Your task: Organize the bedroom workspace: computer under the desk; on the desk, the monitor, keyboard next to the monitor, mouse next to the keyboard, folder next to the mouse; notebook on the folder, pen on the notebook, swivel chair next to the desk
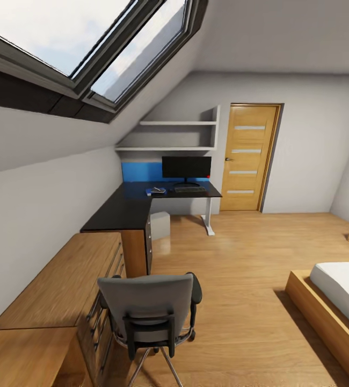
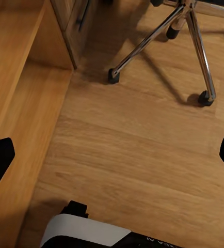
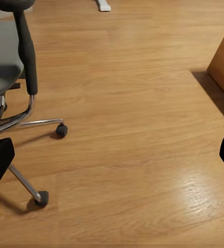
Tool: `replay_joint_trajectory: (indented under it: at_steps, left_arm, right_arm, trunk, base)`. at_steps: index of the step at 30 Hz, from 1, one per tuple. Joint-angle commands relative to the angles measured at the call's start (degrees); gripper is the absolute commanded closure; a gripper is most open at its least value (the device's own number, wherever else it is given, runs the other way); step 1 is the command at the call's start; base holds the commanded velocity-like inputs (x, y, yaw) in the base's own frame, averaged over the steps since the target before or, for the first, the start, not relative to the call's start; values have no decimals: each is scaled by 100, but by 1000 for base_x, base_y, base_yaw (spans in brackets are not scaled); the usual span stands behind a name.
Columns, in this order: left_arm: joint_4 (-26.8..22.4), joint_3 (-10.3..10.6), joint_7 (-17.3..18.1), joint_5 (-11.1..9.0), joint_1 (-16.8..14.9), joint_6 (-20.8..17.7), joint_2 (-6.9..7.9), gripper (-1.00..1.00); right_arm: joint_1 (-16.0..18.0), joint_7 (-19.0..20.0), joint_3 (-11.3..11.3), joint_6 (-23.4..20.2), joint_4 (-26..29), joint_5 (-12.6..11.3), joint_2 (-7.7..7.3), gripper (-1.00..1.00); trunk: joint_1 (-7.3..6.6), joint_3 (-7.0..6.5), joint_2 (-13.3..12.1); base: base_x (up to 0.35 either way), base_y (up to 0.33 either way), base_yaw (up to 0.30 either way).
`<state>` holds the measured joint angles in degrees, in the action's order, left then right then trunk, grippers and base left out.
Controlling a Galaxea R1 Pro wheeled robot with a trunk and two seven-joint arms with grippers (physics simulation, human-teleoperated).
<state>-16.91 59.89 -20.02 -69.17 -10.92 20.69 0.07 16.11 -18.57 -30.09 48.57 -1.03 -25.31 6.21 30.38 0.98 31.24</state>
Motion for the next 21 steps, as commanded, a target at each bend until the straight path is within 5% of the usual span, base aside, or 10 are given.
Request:
replay_joint_trajectory:
  at_steps: [1, 14, 21]
  left_arm:
    - [-6, 49, -37, -33, -7, 23, 2, -100]
    - [-15, 48, -37, -18, -7, 31, 1, -100]
    - [-19, 44, -45, -30, -7, 27, -91, -100]
  right_arm:
    - [6, -33, -49, 12, -11, -18, 3, -100]
    - [6, -33, -42, 14, -11, -18, -3, -100]
    - [6, -33, -39, 20, -11, -19, -5, -100]
  trunk:
    - [1, 10, 10]
    - [1, 10, 10]
    - [155, 136, 291]
  base:
    - [-97, 0, 0]
    - [-20, 0, 0]
    - [0, 0, 0]
